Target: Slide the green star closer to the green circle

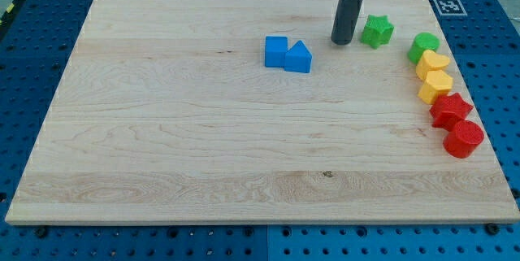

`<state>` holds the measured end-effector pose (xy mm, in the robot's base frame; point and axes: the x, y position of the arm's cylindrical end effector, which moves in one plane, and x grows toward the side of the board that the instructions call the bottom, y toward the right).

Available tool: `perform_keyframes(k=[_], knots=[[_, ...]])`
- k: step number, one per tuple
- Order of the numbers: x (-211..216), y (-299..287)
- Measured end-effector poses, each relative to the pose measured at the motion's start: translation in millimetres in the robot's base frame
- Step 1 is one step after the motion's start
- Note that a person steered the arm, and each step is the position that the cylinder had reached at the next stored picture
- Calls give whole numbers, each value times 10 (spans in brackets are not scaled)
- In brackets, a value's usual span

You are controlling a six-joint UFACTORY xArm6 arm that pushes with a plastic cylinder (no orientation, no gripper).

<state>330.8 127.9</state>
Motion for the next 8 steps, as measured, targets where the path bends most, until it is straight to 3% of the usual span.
perform_keyframes(k=[8], knots=[[50,609]])
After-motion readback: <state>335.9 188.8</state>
